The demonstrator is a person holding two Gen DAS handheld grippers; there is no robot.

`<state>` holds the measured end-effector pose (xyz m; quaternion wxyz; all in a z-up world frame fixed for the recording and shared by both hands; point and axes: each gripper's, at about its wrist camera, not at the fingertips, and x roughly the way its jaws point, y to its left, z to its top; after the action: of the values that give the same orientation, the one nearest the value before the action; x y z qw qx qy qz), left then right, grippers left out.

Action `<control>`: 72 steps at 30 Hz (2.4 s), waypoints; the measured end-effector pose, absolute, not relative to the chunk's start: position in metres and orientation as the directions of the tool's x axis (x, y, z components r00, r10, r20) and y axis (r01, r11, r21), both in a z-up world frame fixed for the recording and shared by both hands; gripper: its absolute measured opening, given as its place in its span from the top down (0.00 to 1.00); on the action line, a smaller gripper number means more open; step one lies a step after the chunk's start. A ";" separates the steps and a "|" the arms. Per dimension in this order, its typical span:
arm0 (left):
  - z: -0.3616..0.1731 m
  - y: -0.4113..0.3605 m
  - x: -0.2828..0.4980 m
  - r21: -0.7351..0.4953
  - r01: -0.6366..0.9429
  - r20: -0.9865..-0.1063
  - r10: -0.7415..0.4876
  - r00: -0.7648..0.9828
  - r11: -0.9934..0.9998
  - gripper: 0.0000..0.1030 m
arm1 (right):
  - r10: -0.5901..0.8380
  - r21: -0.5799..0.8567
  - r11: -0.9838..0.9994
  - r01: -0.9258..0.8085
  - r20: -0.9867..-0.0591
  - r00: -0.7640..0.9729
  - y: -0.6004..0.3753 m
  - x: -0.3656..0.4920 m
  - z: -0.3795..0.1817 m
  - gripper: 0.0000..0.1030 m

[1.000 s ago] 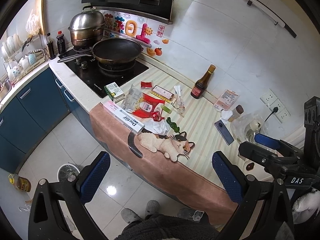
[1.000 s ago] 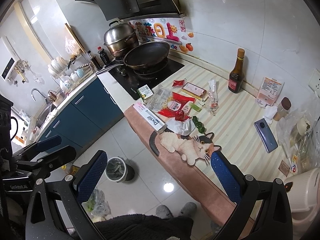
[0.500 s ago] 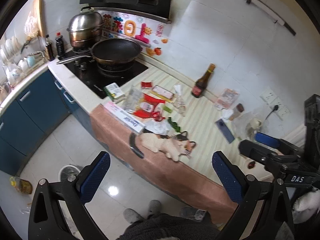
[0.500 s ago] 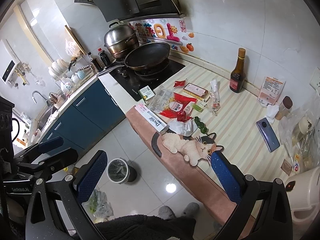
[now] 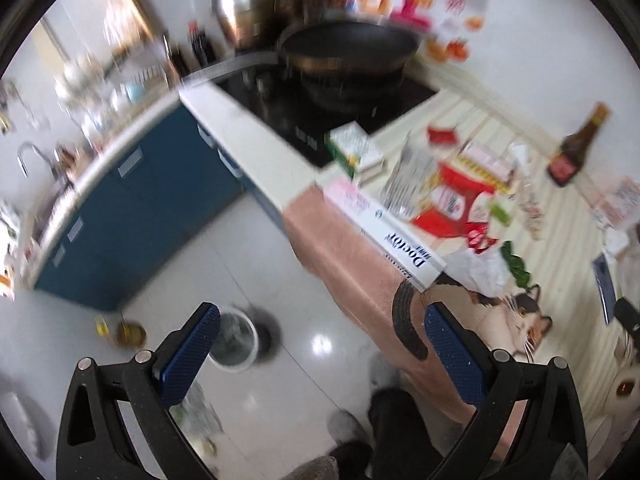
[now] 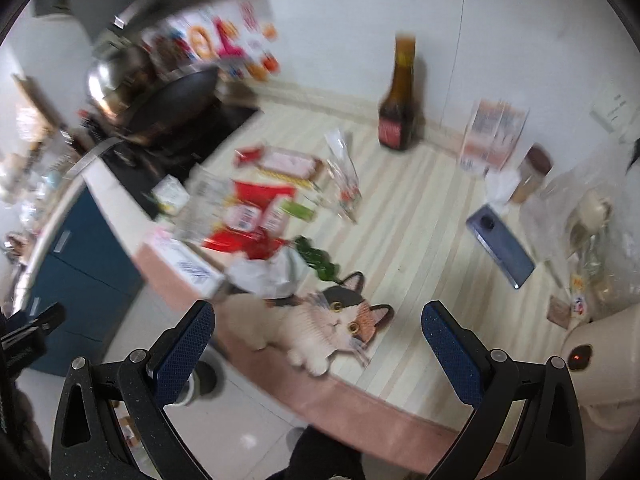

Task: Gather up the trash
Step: 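Grasp the white toothpaste box with left tool while right tool grasps the green pepper, then carry box and pepper to the floor bin and open both tools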

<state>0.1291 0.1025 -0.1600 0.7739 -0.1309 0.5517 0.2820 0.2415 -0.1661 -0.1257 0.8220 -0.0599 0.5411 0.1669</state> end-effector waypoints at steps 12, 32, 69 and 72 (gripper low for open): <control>-0.324 0.156 0.239 -0.164 -0.816 -0.976 -0.210 0.053 0.554 0.17 | 0.079 0.024 0.870 -0.493 -0.993 0.091 -0.091 0.352 -0.320 0.36; -0.266 0.115 0.210 0.003 -0.578 -0.997 0.046 0.059 0.816 0.57 | 0.151 0.131 0.890 -0.437 -0.988 0.012 -0.115 0.339 -0.314 0.76; -0.647 0.439 -0.268 -0.049 -0.997 -0.960 -0.279 0.029 0.065 0.58 | 0.044 0.384 0.419 -0.823 -0.914 -0.403 0.376 -0.070 -0.637 0.77; -0.705 0.449 -0.282 -0.068 -0.997 -0.943 -0.329 0.050 0.044 0.57 | -0.003 0.391 0.441 -0.808 -0.900 -0.437 0.389 -0.085 -0.711 0.77</control>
<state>-0.2817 0.4494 -0.7047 0.4381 -0.5771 0.5744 0.3809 -0.0852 0.3891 -0.7113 0.4497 -0.2819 0.7197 0.4475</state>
